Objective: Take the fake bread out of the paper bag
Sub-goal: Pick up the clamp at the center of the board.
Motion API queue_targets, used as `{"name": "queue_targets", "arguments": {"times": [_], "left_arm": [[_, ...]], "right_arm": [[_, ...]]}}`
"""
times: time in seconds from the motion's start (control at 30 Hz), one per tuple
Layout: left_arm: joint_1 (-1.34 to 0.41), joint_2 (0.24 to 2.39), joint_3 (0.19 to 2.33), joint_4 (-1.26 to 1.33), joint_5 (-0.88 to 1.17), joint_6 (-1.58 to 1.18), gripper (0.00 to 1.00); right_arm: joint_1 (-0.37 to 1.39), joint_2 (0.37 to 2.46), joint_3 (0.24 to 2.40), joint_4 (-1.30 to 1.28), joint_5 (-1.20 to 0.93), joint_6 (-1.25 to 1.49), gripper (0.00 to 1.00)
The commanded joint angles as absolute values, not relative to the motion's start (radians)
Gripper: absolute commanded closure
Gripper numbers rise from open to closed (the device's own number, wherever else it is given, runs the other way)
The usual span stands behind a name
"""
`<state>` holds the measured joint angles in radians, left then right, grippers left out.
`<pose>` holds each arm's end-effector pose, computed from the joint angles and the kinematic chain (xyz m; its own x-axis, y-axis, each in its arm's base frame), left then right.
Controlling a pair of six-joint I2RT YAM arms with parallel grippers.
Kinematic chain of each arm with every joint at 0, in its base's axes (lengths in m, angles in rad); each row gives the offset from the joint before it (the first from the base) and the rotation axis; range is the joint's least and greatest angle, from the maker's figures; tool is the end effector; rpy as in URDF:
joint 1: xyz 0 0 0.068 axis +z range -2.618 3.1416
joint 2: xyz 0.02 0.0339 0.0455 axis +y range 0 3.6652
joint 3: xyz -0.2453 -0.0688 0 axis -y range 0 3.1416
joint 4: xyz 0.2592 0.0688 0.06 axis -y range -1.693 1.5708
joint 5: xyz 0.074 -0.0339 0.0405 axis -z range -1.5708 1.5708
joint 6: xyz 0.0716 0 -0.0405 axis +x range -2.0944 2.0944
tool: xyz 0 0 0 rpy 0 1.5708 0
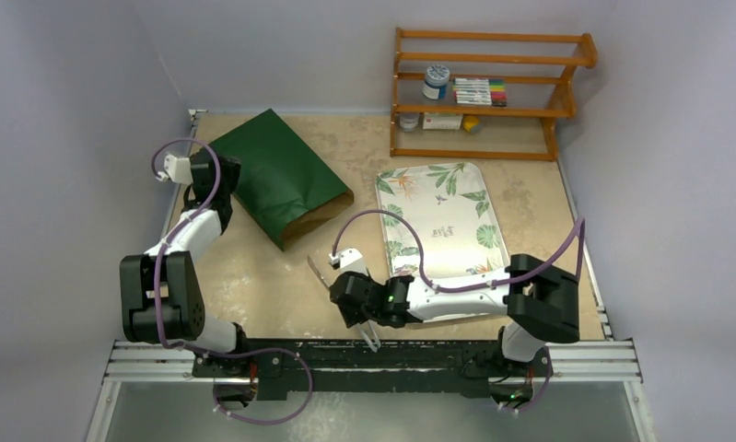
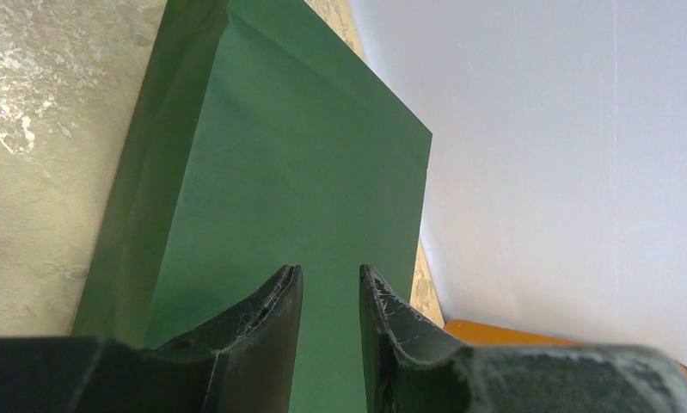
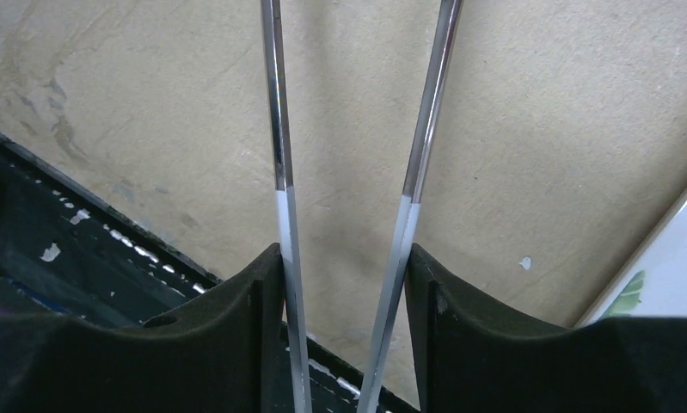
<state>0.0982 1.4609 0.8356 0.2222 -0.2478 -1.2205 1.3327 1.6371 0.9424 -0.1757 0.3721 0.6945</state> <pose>0.3668 0.0538 0.1980 0.1662 -0.8986 -0.4060 -0.4763 0.2874 -0.8310 0.1113 0.3481 0.1309 -0.6826 -0.2846 -0.6731 -0.5377 0.8193 0.1989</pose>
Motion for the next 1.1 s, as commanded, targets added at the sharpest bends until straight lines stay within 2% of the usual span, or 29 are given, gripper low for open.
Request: {"name": "queue_targets", "arguments": {"times": [0.0,0.2,0.47,0.63,0.8,0.87,0.93,1.0,1.07], "left_arm": [[0.107,1.423,0.827,0.281,-0.267,-1.239,0.7],[0.107,1.437,0.816,0.302,-0.263,-1.256,0.71],[0.107,1.447,0.812,0.313,-0.265,-1.253,0.71],[0.107,1.455,0.817,0.314,-0.264,-1.252,0.71],[0.107,1.462,0.815,0.32,-0.263,-1.253,0.71],[0.107,1.463,0.811,0.322,-0.264,-1.252,0.71],[0.107,1.464,0.81,0.324,-0.266,-1.253,0.71],[0.107,1.465,0.811,0.324,-0.266,-1.252,0.71],[0.109,1.465,0.811,0.324,-0.268,-1.251,0.71]], "right_arm": [[1.311,1.608,0.98,-0.156,0.344,0.688,0.73],[1.289,1.684,0.997,-0.163,0.368,0.669,0.66],[1.245,1.768,1.009,-0.131,0.384,0.628,0.43],[1.232,1.8,1.029,-0.143,0.408,0.617,0.36],[1.232,1.839,1.041,-0.185,0.452,0.651,0.33],[1.233,1.847,1.043,-0.202,0.479,0.663,0.38],[1.233,1.839,1.045,-0.211,0.505,0.67,0.58],[1.233,1.822,1.048,-0.223,0.538,0.677,0.83],[1.233,1.793,1.049,-0.23,0.541,0.68,0.96]]}}
